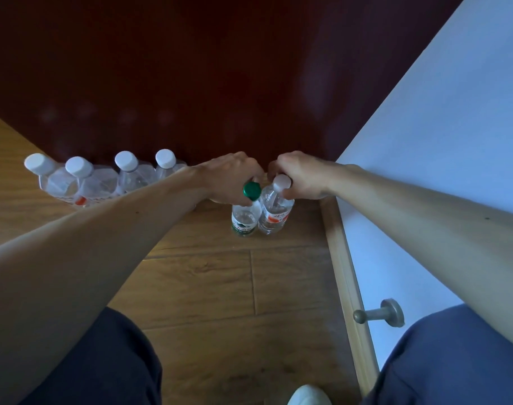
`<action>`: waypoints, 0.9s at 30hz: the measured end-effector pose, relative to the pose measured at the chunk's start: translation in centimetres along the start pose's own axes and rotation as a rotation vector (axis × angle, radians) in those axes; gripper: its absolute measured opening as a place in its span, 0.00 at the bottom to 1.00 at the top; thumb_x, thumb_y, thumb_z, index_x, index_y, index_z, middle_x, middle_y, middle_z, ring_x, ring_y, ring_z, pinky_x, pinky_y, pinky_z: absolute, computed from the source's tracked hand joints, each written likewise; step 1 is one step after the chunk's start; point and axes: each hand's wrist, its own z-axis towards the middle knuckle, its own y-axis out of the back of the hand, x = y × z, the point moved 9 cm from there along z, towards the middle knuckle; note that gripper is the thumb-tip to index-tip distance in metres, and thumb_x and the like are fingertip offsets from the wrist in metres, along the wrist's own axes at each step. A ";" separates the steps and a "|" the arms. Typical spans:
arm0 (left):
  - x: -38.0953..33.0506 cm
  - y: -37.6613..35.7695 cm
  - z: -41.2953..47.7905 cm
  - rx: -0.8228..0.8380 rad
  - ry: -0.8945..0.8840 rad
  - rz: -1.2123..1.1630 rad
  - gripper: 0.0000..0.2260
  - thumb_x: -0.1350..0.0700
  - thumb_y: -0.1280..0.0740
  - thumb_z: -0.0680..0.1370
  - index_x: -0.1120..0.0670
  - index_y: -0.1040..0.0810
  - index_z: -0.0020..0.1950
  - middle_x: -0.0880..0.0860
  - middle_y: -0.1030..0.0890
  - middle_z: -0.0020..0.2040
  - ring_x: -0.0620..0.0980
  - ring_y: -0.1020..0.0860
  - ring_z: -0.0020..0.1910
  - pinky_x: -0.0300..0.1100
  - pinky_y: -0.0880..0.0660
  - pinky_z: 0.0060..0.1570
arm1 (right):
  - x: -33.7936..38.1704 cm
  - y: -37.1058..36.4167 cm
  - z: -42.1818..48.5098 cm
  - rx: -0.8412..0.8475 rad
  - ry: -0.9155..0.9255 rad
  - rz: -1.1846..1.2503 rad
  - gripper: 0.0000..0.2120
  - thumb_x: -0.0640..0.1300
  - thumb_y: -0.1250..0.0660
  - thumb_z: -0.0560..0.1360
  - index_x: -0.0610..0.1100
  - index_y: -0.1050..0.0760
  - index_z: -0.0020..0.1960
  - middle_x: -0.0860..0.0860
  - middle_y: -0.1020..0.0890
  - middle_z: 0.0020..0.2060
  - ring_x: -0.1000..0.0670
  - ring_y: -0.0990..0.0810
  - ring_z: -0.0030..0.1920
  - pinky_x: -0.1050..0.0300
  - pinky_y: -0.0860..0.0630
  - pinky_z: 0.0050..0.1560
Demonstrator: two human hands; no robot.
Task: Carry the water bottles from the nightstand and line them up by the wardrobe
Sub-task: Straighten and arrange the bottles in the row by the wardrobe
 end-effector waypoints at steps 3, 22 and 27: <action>0.2 0.1 -0.3 -0.007 0.023 -0.002 0.09 0.56 0.27 0.70 0.55 0.21 0.49 0.49 0.21 0.45 0.49 0.21 0.44 0.43 0.23 0.41 | -0.1 0.1 0.1 -0.010 0.010 0.009 0.10 0.40 0.29 0.69 0.52 0.27 0.41 0.51 0.23 0.43 0.46 0.20 0.43 0.46 0.20 0.41; 4.2 3.4 -3.7 -0.164 0.246 0.028 0.10 0.60 0.29 0.71 0.54 0.22 0.51 0.53 0.20 0.49 0.54 0.20 0.46 0.46 0.23 0.40 | 1.4 0.9 0.8 -0.053 0.021 0.013 0.08 0.45 0.26 0.71 0.51 0.22 0.48 0.54 0.20 0.47 0.50 0.19 0.48 0.48 0.18 0.48; 5.2 3.7 -4.4 -0.157 0.278 0.026 0.10 0.60 0.30 0.72 0.54 0.23 0.52 0.53 0.20 0.49 0.55 0.20 0.46 0.46 0.23 0.39 | 2.4 2.1 1.2 -0.131 0.002 0.064 0.09 0.43 0.26 0.70 0.50 0.21 0.48 0.53 0.20 0.46 0.49 0.19 0.48 0.47 0.18 0.49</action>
